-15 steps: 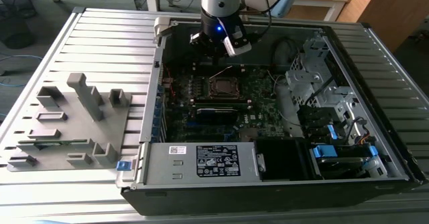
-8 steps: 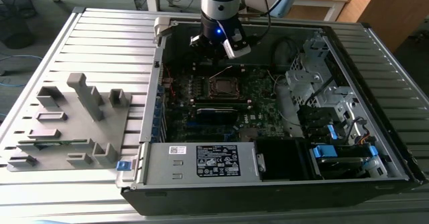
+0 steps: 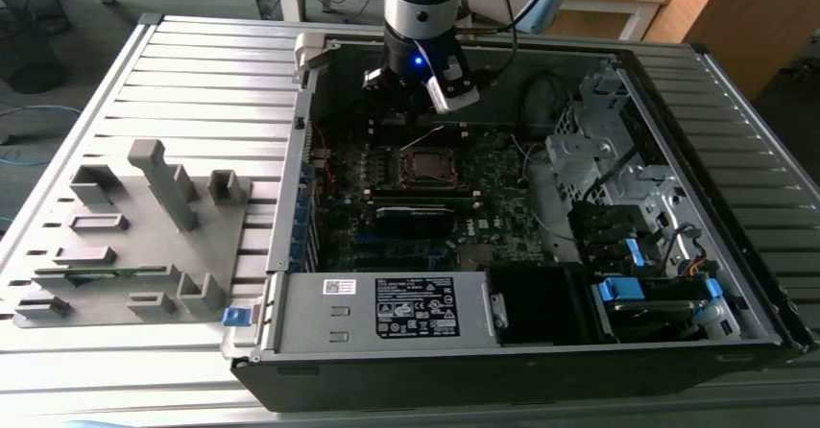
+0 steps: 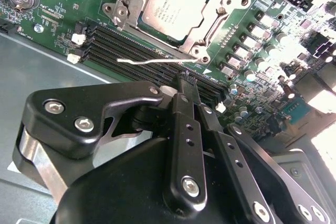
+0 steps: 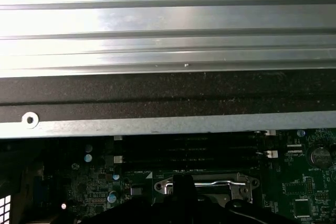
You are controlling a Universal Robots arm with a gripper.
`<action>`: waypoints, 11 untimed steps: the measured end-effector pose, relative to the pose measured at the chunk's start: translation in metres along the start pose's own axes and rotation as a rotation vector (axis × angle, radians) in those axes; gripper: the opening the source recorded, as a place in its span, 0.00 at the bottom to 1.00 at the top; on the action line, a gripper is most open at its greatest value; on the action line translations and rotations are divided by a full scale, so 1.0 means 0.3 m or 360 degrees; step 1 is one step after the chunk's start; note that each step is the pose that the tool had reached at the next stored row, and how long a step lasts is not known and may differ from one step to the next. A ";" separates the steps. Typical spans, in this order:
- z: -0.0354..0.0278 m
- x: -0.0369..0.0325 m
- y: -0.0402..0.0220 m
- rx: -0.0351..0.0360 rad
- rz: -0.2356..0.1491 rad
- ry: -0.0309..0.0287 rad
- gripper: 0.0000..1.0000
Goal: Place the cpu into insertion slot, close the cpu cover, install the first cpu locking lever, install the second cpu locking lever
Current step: 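Install the first cpu locking lever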
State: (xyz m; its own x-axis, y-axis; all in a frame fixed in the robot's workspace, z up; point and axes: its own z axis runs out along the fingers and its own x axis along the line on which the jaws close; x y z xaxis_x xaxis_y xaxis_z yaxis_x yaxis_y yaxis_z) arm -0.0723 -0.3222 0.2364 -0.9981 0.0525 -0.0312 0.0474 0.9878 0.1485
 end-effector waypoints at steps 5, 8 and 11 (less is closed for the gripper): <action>0.004 0.000 -0.001 0.0000 0.0000 -0.00001 0.10; 0.004 0.000 -0.001 0.0000 0.0000 0.00000 0.10; 0.005 0.000 -0.001 0.0000 0.0000 0.00000 0.10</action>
State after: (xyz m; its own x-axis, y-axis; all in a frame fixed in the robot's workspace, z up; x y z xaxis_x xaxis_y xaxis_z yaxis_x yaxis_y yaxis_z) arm -0.0723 -0.3222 0.2351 -0.9981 0.0525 -0.0312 0.0474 0.9878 0.1485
